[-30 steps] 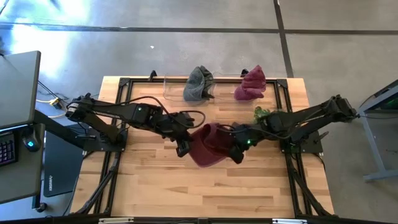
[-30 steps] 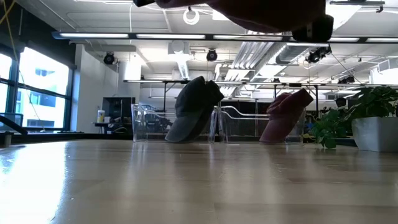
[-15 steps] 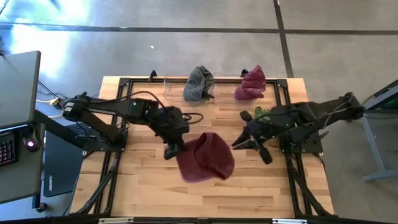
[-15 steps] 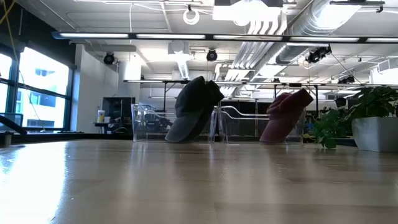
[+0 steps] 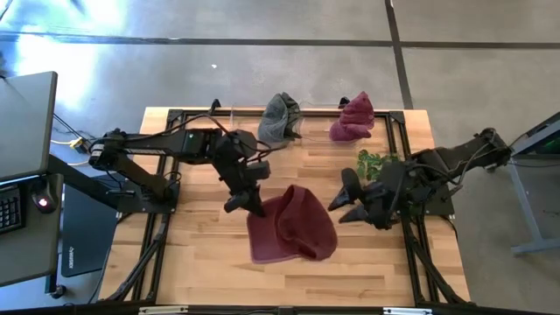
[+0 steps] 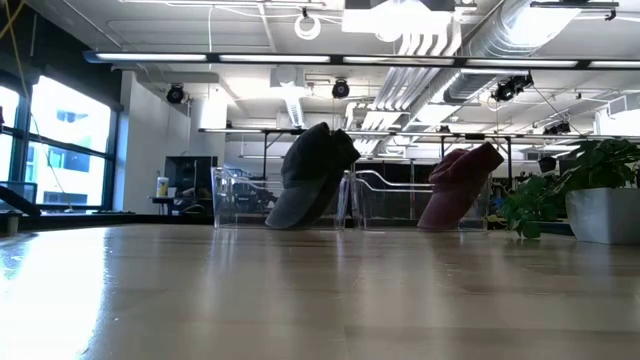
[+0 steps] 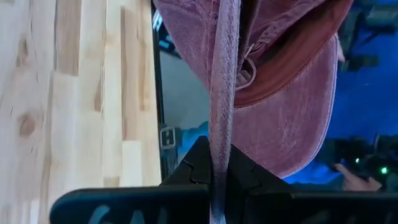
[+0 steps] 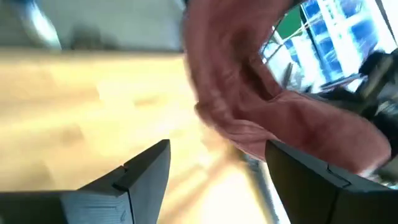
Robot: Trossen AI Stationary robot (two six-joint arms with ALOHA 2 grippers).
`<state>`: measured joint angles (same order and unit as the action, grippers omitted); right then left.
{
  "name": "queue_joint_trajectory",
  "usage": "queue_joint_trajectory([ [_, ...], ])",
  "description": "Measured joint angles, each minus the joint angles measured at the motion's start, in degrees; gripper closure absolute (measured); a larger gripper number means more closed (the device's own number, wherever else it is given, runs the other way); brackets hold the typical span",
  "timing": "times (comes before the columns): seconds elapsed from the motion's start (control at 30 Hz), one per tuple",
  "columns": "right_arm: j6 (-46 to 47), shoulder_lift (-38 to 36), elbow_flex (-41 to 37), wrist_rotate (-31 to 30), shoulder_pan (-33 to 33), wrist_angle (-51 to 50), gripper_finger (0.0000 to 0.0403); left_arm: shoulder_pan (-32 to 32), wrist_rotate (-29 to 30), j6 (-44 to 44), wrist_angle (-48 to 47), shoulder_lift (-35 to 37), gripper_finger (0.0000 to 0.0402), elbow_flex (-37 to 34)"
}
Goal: Pick & Place hat
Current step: Put the red cap into the right transparent bin
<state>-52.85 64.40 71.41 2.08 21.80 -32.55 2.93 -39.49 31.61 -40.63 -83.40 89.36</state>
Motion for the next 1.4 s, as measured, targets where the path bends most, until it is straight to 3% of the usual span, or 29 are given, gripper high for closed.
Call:
queue_joint_trajectory([
  [0.17, -18.5, 0.36, -0.04, -5.96, 1.13, 0.69, 0.0148, -0.48, 2.63, 3.74, 4.51, 0.0, 0.0402, 0.0],
  [0.37, -26.23, 1.07, -0.06, -5.56, 1.64, 0.98, 0.0175, -0.42, 4.42, 5.82, 7.45, -0.02, 0.0402, 0.0],
  [0.5, -27.24, 1.01, -0.06, -8.17, 1.63, 1.15, 0.0226, -0.29, 4.53, 6.19, 8.16, -0.02, 0.0402, 0.0],
  [0.67, -24.96, 1.01, -0.06, -10.84, 1.62, 1.15, 0.0334, -0.29, 4.67, 6.14, 8.16, -0.02, 0.0401, 0.0],
  [0.77, -20.9, 1.01, -0.06, -10.94, 1.62, 1.06, 0.0387, -0.29, 7.03, 6.2, 8.21, -0.02, 0.0394, 0.0],
  [0.9, -9.19, 1.01, -0.06, -10.35, 1.62, 0.93, 0.0373, -0.43, 11.13, 5.45, 8.25, -0.02, 0.0355, 0.0],
  [1.07, 9.42, 1.01, 0.36, -9.68, 1.53, -0.14, 0.0388, -3.44, 11.81, 1.54, 5.0, -0.02, 0.0279, 0.0],
  [1.27, 32.29, 1.01, 3.49, -10.38, -1.83, -5.28, 0.0388, -9.54, 13.17, -1.52, -9.74, 0.71, 0.0227, -0.02],
  [1.4, 44.06, 1.01, 6.69, -8.34, -7.32, -10.67, 0.0388, -12.68, 22.34, -5.48, -21.37, 2.19, 0.0224, 0.08],
])
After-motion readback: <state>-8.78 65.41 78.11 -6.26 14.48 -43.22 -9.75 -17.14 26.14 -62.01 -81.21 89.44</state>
